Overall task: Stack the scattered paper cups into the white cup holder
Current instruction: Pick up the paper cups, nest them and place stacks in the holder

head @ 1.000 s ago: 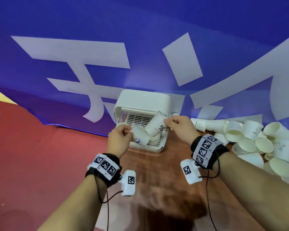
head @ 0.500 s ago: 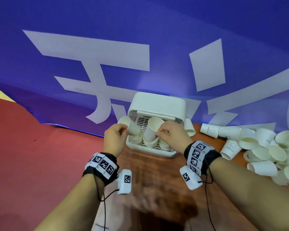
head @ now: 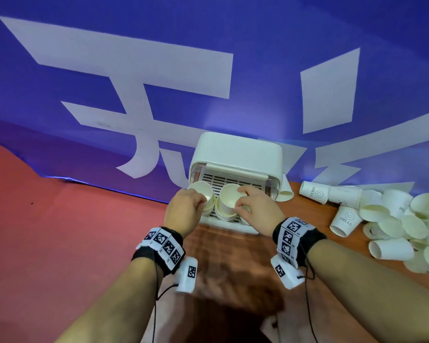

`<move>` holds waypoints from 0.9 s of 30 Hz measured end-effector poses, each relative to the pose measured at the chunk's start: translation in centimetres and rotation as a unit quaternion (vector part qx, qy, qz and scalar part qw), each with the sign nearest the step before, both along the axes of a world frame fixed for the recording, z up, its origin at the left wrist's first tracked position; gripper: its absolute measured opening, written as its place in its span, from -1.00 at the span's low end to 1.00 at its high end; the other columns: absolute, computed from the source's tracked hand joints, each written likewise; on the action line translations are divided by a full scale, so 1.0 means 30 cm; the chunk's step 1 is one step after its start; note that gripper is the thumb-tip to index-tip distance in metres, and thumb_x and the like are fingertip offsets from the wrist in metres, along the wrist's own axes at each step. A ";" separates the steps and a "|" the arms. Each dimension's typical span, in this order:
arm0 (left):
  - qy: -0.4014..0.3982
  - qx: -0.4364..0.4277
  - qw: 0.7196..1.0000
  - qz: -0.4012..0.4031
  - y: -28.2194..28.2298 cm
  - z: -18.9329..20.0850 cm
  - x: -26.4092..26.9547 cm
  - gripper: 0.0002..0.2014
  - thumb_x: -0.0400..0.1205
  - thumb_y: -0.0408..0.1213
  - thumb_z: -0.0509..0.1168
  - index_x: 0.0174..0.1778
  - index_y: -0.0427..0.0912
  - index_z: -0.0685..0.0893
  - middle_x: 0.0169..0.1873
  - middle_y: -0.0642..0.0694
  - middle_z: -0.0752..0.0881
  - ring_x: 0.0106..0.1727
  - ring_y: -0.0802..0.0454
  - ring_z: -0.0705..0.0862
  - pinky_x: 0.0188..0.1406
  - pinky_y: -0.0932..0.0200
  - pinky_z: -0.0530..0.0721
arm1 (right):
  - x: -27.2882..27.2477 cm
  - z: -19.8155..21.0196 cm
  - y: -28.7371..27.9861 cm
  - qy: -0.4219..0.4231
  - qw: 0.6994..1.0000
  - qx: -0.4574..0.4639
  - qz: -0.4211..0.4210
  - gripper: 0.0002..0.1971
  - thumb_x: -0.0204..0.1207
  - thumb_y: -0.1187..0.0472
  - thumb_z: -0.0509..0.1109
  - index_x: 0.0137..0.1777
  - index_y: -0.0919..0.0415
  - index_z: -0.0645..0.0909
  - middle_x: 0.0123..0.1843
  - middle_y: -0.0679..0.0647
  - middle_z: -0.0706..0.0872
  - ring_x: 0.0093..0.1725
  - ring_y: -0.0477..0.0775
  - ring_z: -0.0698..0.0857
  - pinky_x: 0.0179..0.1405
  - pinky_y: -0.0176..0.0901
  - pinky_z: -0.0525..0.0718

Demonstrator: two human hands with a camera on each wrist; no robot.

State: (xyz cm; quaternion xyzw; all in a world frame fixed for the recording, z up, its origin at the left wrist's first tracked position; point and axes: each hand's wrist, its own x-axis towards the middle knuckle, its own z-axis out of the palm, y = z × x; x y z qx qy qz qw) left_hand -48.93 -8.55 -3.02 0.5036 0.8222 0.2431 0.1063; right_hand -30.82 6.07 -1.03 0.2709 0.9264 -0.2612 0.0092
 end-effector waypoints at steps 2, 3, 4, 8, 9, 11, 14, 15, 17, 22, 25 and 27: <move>0.026 -0.016 0.999 -0.015 0.007 -0.013 0.000 -0.91 0.52 -0.34 0.39 -0.21 -0.10 0.79 -0.25 -0.02 0.76 -0.22 -0.11 0.63 -0.26 0.03 0.59 | -0.005 -0.025 0.001 -0.010 1.000 0.003 0.004 -0.77 0.62 0.03 0.34 -0.03 0.11 0.78 0.55 -0.01 0.43 0.33 0.07 0.57 0.25 -0.07 0.53; 0.038 -0.024 0.999 -0.021 0.011 -0.020 -0.001 -0.90 0.49 -0.35 0.40 -0.24 -0.08 0.79 -0.28 -0.01 0.75 -0.26 -0.12 0.64 -0.28 0.02 0.60 | -0.006 -0.035 0.000 -0.010 1.000 0.006 0.007 -0.77 0.62 0.04 0.34 -0.04 0.11 0.78 0.58 0.00 0.40 0.30 0.09 0.60 0.21 -0.06 0.56; 0.049 -0.031 0.998 -0.024 0.013 -0.027 -0.002 -0.89 0.47 -0.35 0.40 -0.27 -0.06 0.79 -0.31 0.00 0.75 -0.29 -0.11 0.64 -0.28 0.01 0.59 | -0.009 -0.045 -0.001 -0.010 1.000 0.012 0.009 -0.78 0.62 0.05 0.34 -0.05 0.11 0.78 0.61 0.01 0.37 0.27 0.12 0.63 0.19 -0.04 0.57; 0.062 -0.054 0.996 -0.029 0.021 -0.043 -0.006 -0.88 0.42 -0.35 0.39 -0.36 -0.03 0.75 -0.41 0.02 0.69 -0.37 -0.07 0.61 -0.27 0.08 0.52 | -0.024 -0.071 -0.006 -0.041 0.997 0.054 0.031 -0.79 0.62 0.02 0.32 -0.07 0.03 0.77 0.69 0.03 0.24 0.38 0.11 0.58 0.37 0.04 0.42; 0.064 -0.062 0.996 -0.030 0.022 -0.046 -0.006 -0.88 0.40 -0.36 0.39 -0.39 -0.05 0.74 -0.43 0.02 0.68 -0.39 -0.07 0.59 -0.28 0.09 0.51 | -0.029 -0.079 -0.006 -0.048 0.997 0.056 0.035 -0.79 0.62 0.02 0.31 -0.05 0.02 0.77 0.69 0.02 0.24 0.42 0.10 0.54 0.40 0.05 0.37; 0.058 -0.070 0.995 -0.035 0.024 -0.058 -0.005 -0.89 0.40 -0.36 0.41 -0.40 -0.07 0.75 -0.45 0.00 0.68 -0.41 -0.09 0.58 -0.27 0.07 0.55 | -0.036 -0.095 -0.006 -0.052 0.996 0.059 0.038 -0.80 0.62 0.01 0.32 -0.04 0.02 0.77 0.68 0.03 0.27 0.48 0.12 0.47 0.44 0.06 0.32; 0.040 -0.066 0.996 -0.035 0.019 -0.078 -0.003 -0.91 0.46 -0.33 0.40 -0.33 -0.12 0.79 -0.39 -0.05 0.72 -0.37 -0.13 0.61 -0.21 0.04 0.61 | -0.046 -0.114 -0.008 -0.049 0.996 0.061 0.036 -0.81 0.60 0.01 0.34 -0.08 0.01 0.77 0.66 0.04 0.33 0.53 0.14 0.42 0.47 0.12 0.32; 0.037 -0.068 0.996 -0.035 0.019 -0.083 -0.004 -0.90 0.47 -0.32 0.38 -0.33 -0.13 0.79 -0.38 -0.06 0.72 -0.35 -0.14 0.61 -0.20 0.03 0.62 | -0.048 -0.117 -0.009 -0.050 0.996 0.062 0.036 -0.81 0.60 0.00 0.35 -0.09 0.00 0.77 0.65 0.04 0.34 0.54 0.14 0.40 0.48 0.13 0.32; 0.033 -0.071 0.996 -0.036 0.022 -0.090 -0.005 -0.88 0.49 -0.31 0.37 -0.32 -0.15 0.79 -0.37 -0.07 0.72 -0.32 -0.15 0.63 -0.21 -0.01 0.63 | -0.050 -0.120 -0.009 -0.053 0.996 0.067 0.037 -0.81 0.59 -0.01 0.35 -0.09 -0.02 0.78 0.64 0.03 0.35 0.55 0.15 0.39 0.48 0.11 0.31; 0.012 -0.070 0.997 -0.036 0.025 -0.094 -0.005 -0.89 0.51 -0.34 0.38 -0.27 -0.17 0.80 -0.33 -0.10 0.73 -0.25 -0.16 0.65 -0.18 -0.04 0.65 | -0.054 -0.118 -0.011 -0.063 0.995 0.071 0.035 -0.80 0.57 -0.04 0.38 -0.07 -0.03 0.80 0.62 -0.01 0.38 0.55 0.16 0.35 0.49 0.11 0.29; 0.001 -0.083 0.996 -0.031 0.028 -0.095 -0.005 -0.88 0.56 -0.32 0.35 -0.21 -0.15 0.81 -0.26 -0.09 0.73 -0.16 -0.14 0.66 -0.13 0.00 0.63 | -0.053 -0.109 -0.013 -0.072 0.994 0.076 0.038 -0.79 0.58 -0.06 0.37 -0.03 -0.03 0.80 0.62 -0.03 0.37 0.54 0.16 0.33 0.49 0.08 0.29; -0.008 -0.083 0.996 -0.022 0.033 -0.092 -0.002 -0.88 0.56 -0.29 0.35 -0.14 -0.13 0.81 -0.21 -0.06 0.75 -0.11 -0.12 0.67 -0.07 0.02 0.62 | -0.052 -0.102 -0.015 -0.085 0.993 0.078 0.040 -0.78 0.60 -0.07 0.34 0.01 -0.03 0.78 0.64 -0.05 0.33 0.55 0.15 0.30 0.49 0.07 0.28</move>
